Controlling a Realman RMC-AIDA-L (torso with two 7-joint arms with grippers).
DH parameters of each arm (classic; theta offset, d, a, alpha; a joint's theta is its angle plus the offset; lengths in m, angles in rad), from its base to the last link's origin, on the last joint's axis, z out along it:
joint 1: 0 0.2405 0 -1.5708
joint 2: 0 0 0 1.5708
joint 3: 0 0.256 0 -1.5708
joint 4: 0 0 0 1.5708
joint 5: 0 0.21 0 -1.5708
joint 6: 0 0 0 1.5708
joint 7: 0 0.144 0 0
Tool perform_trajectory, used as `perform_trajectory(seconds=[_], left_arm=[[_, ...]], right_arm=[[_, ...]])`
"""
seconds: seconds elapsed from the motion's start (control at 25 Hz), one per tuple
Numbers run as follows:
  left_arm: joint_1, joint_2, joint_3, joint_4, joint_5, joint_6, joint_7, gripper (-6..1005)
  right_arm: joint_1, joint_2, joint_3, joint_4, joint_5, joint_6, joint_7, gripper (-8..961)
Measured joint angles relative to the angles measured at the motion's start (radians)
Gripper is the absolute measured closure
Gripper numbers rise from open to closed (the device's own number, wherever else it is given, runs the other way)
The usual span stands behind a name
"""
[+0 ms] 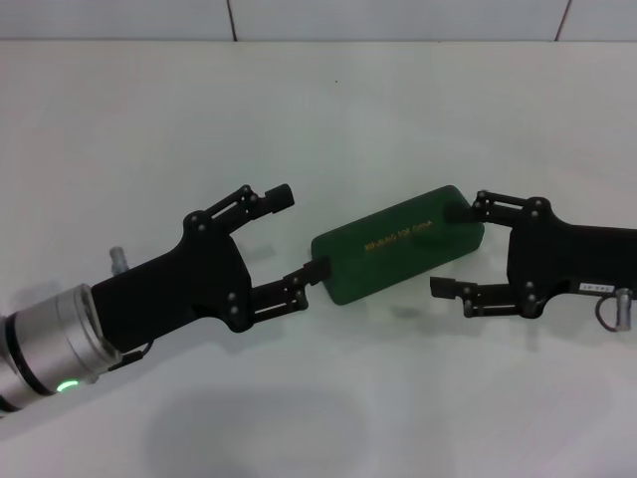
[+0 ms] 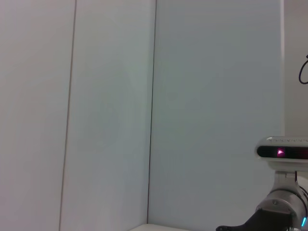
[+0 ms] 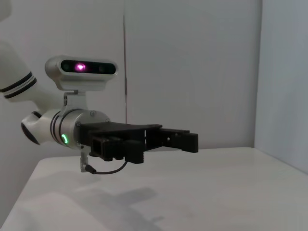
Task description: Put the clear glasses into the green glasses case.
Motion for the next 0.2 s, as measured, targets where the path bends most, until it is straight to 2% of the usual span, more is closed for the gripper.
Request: perform_trajectory(seconds=[0.2], left_arm=[[0.003,-0.002,-0.001,0.0,0.001,0.0,0.003,139]], right_arm=[[-0.002,0.01,0.007,-0.001,-0.003,0.01,-0.014,112]])
